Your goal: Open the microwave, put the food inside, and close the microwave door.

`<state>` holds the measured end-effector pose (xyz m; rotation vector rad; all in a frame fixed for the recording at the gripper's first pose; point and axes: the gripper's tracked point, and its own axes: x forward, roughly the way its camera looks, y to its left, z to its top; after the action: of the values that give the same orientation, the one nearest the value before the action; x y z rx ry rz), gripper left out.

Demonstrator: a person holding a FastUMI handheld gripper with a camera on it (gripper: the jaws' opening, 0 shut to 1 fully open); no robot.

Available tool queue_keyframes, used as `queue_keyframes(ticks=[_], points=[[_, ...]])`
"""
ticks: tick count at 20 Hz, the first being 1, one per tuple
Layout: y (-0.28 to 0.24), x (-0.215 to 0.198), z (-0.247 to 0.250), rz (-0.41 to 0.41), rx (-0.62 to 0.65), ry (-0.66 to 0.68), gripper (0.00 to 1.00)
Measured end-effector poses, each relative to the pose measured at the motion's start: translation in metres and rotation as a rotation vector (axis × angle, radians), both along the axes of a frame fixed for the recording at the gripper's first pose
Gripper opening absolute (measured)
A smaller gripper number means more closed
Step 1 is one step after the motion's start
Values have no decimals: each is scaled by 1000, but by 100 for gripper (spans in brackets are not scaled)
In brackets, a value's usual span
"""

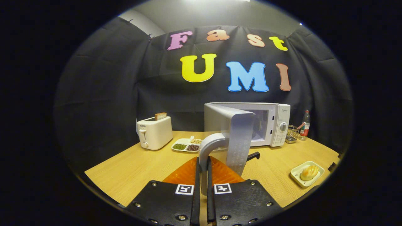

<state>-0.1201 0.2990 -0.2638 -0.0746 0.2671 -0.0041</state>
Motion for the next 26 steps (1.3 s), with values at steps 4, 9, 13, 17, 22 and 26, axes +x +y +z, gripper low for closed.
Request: queue_keyframes(ticks=[4,9,13,17,22,26], points=[[-2,-21,41,80,13,-99,9],[-25,-36,58,196,11,-110,9],[-62,-37,73,244,-8,-140,9],[-121,-41,68,216,-64,-108,9],[-178,-57,52,237,-29,-89,56],[-222,-68,20,261,-75,-20,99]])
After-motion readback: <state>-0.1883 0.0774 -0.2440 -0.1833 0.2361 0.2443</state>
